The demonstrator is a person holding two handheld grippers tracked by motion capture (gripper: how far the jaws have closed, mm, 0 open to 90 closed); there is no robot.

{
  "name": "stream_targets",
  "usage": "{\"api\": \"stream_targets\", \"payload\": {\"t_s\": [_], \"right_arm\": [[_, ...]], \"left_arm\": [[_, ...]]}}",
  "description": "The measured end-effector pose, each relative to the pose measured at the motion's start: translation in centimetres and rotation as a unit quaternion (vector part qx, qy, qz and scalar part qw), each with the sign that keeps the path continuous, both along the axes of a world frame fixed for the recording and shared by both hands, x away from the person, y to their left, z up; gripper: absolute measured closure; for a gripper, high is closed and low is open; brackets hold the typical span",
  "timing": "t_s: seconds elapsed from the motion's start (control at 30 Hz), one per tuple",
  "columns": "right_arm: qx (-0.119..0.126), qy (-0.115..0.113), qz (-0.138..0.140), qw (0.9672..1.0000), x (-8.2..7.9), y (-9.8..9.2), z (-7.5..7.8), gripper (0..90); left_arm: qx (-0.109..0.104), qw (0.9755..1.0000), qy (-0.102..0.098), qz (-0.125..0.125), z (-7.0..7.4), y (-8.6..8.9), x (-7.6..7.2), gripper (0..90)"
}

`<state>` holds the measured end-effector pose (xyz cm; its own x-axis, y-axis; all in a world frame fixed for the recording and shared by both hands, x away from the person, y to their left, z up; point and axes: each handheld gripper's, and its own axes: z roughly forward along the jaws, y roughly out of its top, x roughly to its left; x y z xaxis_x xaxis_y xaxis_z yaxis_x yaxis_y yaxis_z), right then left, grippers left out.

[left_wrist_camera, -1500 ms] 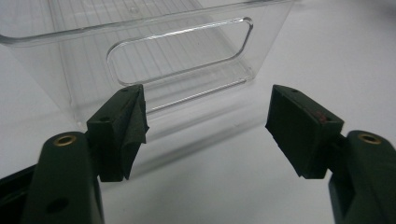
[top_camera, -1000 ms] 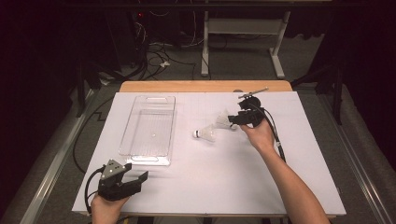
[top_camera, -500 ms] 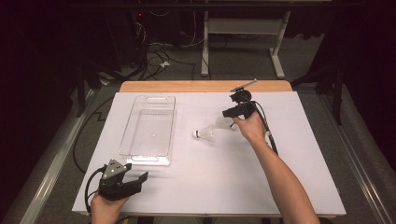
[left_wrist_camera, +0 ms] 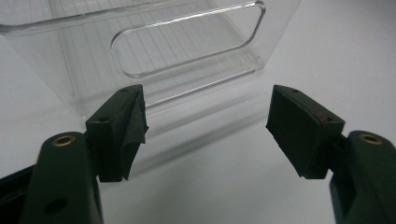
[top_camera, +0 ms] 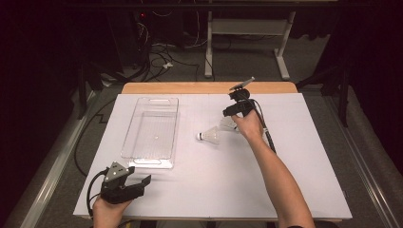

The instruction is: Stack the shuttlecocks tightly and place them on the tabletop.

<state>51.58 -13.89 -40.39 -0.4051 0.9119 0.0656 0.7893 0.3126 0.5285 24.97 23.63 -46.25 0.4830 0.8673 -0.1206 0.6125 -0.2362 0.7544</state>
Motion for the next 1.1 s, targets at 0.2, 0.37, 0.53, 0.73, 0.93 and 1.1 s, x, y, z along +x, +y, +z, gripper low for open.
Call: {"api": "stream_targets", "payload": {"t_s": [0.2,0.37,0.53,0.73,0.93,1.1], "right_arm": [[-0.003,0.005,-0.002,1.0000,0.3,0.6,-0.3,46.7],[-0.018,0.007,-0.002,0.9998,0.5,1.1,-0.5,49.7],[-0.028,0.004,0.000,0.9996,0.4,1.3,-0.5,61.0],[-0.042,-0.002,-0.003,0.9991,0.3,1.4,-0.4,75.3],[-0.061,-0.006,0.004,0.9981,0.2,1.5,-0.4,84.1],[-0.069,-0.007,0.008,0.9976,0.0,1.5,-0.1,87.3]], "left_arm": [[-0.001,1.0000,-0.001,0.000,0.0,0.0,0.0,29.4],[-0.001,1.0000,-0.001,-0.001,0.0,0.1,0.0,29.4],[-0.002,1.0000,0.000,-0.001,0.0,0.1,0.0,29.4],[-0.004,1.0000,0.000,-0.002,0.0,0.0,-0.1,29.6],[-0.005,1.0000,0.001,-0.001,0.0,0.0,-0.1,29.6],[-0.006,1.0000,0.001,-0.001,0.0,0.1,-0.1,29.7]]}}
